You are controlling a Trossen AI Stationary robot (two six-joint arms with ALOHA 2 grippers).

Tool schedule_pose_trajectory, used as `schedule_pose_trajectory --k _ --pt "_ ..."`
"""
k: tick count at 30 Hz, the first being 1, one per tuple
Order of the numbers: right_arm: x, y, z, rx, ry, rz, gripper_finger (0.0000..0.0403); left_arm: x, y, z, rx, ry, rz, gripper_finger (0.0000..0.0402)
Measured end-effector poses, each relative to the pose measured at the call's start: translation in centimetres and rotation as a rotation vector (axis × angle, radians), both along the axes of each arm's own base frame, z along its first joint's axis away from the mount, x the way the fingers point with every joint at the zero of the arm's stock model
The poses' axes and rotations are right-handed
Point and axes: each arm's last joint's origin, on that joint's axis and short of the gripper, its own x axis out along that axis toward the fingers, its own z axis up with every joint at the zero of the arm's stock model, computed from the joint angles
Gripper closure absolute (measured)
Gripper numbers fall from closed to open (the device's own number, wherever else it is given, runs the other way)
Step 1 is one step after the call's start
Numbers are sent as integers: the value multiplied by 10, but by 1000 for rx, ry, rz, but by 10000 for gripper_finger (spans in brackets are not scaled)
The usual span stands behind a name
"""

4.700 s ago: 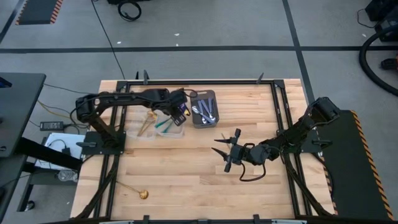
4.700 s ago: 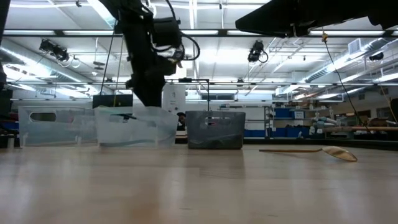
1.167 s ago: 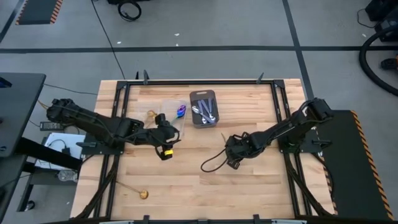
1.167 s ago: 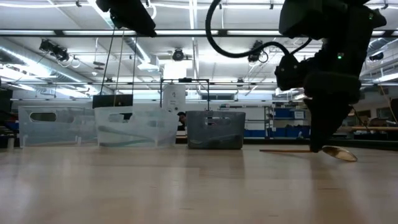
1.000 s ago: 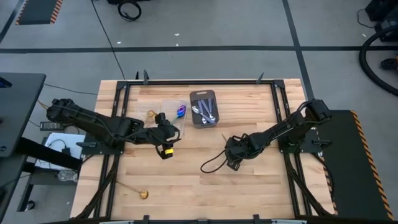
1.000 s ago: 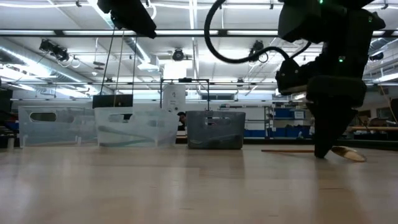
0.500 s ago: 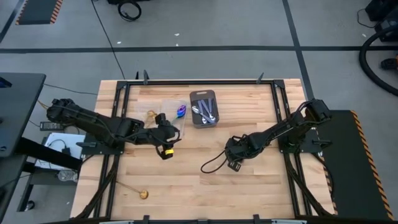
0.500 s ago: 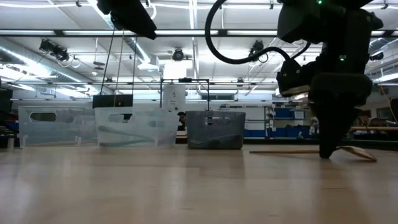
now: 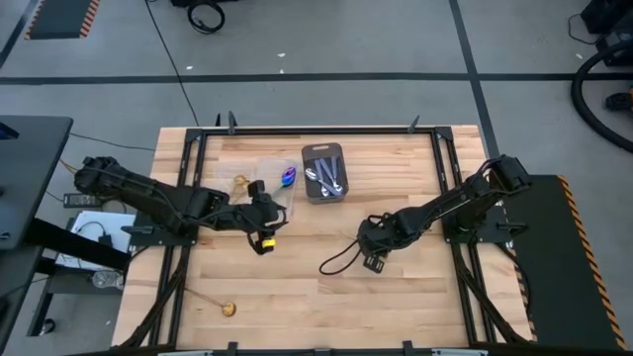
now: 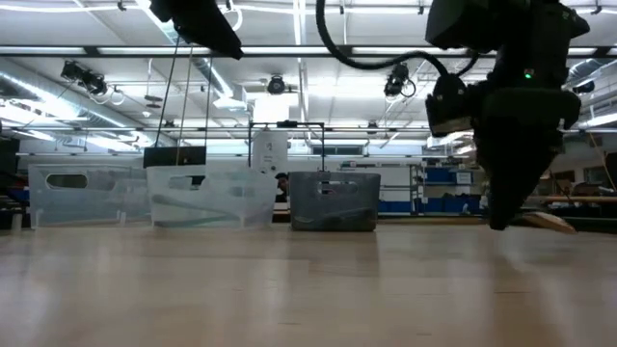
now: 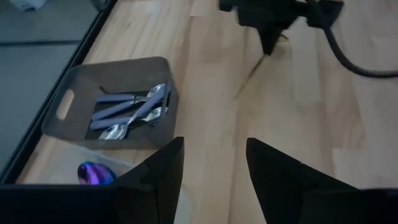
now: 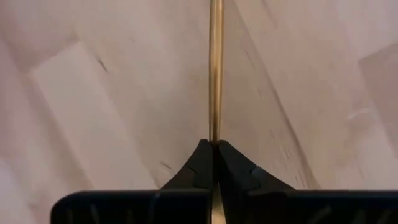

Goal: Sort silverware by color (type)
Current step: Put the gold spoon into the left transparent bin

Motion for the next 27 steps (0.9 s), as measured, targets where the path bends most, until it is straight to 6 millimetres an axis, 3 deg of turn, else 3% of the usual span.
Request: schedule_pose_trajectory --k 8,18,27 --pt "3 -2 7 -83 -50 32 391 5 -10 -3 44 0 -66 221" --pt "9 -3 28 -39 -213 32 391 41 -21 -54 298 200 -218 221" --pt "23 -6 35 64 -343 83 388 59 -26 -75 507 241 -250 221"
